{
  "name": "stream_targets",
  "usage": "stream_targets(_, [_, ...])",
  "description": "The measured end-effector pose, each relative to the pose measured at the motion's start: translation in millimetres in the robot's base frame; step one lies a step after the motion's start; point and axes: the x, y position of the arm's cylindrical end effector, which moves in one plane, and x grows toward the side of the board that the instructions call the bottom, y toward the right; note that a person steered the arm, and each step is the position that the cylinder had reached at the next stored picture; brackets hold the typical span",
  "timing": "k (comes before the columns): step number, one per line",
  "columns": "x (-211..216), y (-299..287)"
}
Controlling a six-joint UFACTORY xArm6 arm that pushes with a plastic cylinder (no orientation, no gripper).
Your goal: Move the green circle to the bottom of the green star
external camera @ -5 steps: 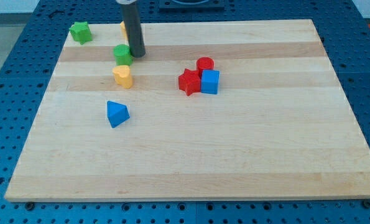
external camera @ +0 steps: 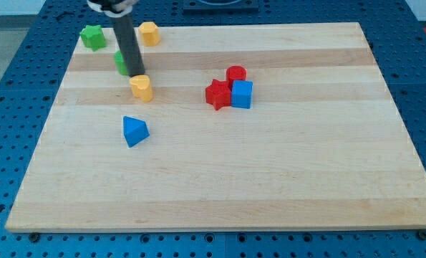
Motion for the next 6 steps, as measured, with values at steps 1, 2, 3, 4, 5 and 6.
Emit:
stream_targets(1, [-20.0, -15.1])
stream_targets(2, [-33.8, -29.5])
stream_targets(3, [-34.3, -34.3])
stream_targets(4, [-34.3, -26.4])
stream_targets(5, [-44.1, -30.1])
stream_targets(6, [-55.5, -50.0])
